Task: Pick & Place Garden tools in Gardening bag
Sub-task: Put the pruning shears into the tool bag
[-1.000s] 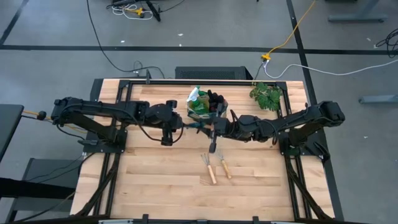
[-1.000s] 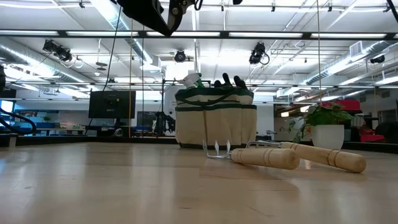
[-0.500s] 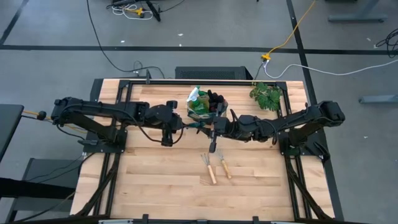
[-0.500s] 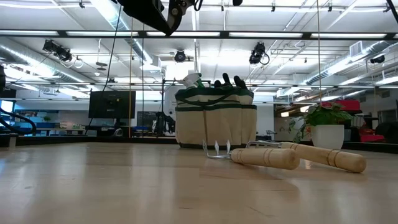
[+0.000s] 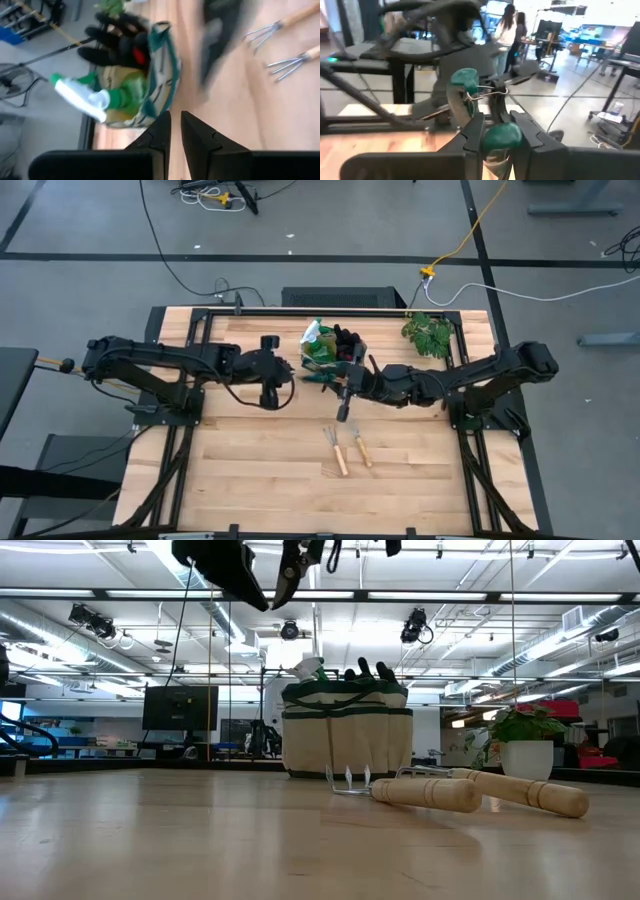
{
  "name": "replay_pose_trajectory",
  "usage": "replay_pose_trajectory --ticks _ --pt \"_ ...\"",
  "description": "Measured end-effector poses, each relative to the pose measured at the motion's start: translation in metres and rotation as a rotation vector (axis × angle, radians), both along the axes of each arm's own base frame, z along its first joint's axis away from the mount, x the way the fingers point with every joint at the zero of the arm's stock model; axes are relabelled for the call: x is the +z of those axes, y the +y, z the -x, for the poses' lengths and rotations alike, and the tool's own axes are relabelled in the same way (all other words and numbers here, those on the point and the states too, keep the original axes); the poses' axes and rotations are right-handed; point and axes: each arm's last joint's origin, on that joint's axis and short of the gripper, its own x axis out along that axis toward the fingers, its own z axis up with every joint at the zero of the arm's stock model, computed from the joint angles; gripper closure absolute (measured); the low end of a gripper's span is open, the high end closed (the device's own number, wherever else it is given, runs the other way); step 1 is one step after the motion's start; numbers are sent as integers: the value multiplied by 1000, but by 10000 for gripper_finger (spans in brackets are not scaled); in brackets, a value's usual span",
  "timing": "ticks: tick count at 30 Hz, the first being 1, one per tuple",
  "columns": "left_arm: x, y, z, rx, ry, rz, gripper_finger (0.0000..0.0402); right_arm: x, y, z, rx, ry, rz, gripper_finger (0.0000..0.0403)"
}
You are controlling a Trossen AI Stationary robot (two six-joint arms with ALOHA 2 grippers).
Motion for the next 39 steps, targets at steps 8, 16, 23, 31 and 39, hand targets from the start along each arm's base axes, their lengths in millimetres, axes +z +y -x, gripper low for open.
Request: replay_pose_trajectory --ticks 8,16,23,31,39 --pt "-2 2 4 64 37 -46 353 7 -7 7 -38 14 0 351" --pt "-4 2 6 77 51 -13 353 -1 -33 6 -124 68 -89 351" --pt "-5 2 6 101 40 12 353 -4 -57 5 -153 82 -130 351" --pt "-5 2 6 122 27 35 353 -8 -90 8 -204 112 -196 351" --pt "-5 2 5 124 23 38 353 -15 -116 13 -237 164 -250 351"
